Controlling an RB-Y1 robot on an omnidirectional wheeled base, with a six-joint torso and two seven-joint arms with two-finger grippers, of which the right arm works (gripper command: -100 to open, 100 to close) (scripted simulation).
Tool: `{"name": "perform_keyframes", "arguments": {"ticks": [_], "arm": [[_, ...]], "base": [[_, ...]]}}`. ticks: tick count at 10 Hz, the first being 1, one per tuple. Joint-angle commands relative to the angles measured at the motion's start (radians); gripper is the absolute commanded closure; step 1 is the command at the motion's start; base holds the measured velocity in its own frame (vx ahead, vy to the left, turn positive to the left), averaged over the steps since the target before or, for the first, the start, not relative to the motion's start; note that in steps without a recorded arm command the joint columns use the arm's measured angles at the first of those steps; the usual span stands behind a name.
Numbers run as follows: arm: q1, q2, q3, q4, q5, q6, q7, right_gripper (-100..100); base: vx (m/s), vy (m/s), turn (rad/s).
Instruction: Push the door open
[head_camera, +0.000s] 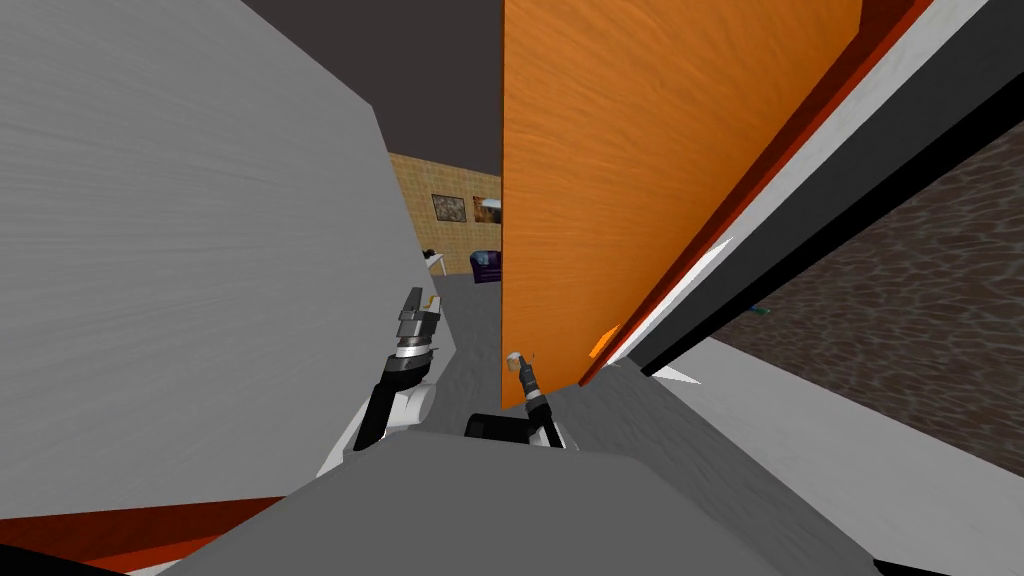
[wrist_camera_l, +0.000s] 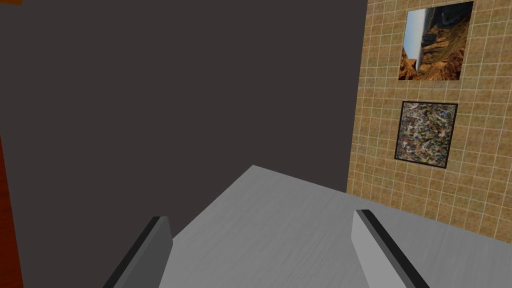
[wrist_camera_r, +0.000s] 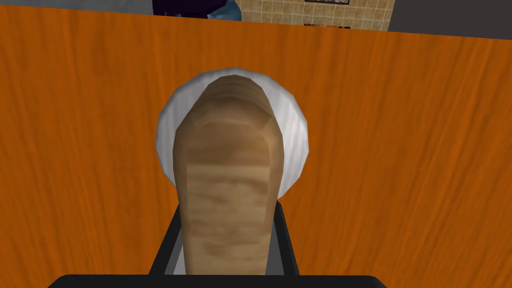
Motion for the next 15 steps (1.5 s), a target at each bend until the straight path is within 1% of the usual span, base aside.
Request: {"name": "perform_keyframes", "arguments": {"ticks": [1, 2, 3, 4, 6, 7, 9, 10, 11, 13, 14, 15], "arm": [[0.0, 0.001, 0.001, -0.001, 0.0, -0.001, -0.001, 100], [0.0, 0.001, 0.001, -0.001, 0.0, -0.001, -0.001, 100], [-0.001, -0.01, -0.014, 0.004, -0.006, 0.001, 0.002, 100], [-0.002, -0.013, -0.018, 0.004, -0.008, 0.002, 0.003, 100], [-0.007, -0.025, -0.042, 0.008, -0.018, 0.002, 0.008, 100], [-0.009, -0.027, -0.049, 0.009, -0.021, 0.002, 0.01, 100], [-0.016, -0.038, -0.08, 0.014, -0.034, 0.003, 0.016, 100], [-0.018, -0.04, -0.089, 0.015, -0.038, 0.004, 0.018, 100], [-0.022, -0.044, -0.107, 0.018, -0.045, 0.004, 0.022, 100], [-0.026, -0.047, -0.125, 0.021, -0.053, 0.005, 0.026, 100], [-0.03, -0.048, -0.145, 0.024, -0.061, 0.005, 0.029, 100], [-0.032, -0.048, -0.154, 0.026, -0.065, 0.005, 0.031, 100]], "base": [[-0.011, -0.001, -0.007], [0.0, 0.0, 0.0], [0.096, 0.062, -0.038], [0.129, 0.087, -0.037], [0.159, 0.105, -0.053], [0.166, 0.093, -0.046], [0.18, 0.13, -0.077], [0.173, 0.142, -0.078], [0.159, 0.147, -0.078], [0.116, 0.107, -0.054], [0.114, 0.117, -0.111], [0.115, 0.13, -0.083]]}}
